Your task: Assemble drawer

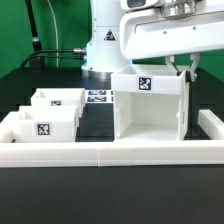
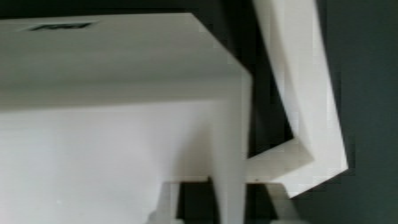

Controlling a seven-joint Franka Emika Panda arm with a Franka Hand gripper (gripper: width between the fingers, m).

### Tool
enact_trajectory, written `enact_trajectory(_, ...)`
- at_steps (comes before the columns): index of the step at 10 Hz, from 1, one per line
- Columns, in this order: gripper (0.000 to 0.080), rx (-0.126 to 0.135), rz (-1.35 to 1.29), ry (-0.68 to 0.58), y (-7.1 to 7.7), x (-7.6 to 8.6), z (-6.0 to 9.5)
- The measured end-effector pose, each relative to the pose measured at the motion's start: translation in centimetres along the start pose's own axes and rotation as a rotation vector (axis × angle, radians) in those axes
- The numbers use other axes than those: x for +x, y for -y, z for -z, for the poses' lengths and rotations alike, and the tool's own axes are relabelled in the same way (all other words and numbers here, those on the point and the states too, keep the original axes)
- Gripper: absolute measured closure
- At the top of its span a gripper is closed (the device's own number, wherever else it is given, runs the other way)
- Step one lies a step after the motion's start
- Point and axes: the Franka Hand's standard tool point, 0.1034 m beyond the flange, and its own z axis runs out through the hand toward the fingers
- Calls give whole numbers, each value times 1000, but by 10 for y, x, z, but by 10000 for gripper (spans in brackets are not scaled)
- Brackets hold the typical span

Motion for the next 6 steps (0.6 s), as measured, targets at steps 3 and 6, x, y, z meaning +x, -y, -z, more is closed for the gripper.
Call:
enact_trajectory(3, 750, 6, -137, -9, 2, 5, 1)
enact_trajectory(6, 750, 31, -263, -13, 8, 6, 4)
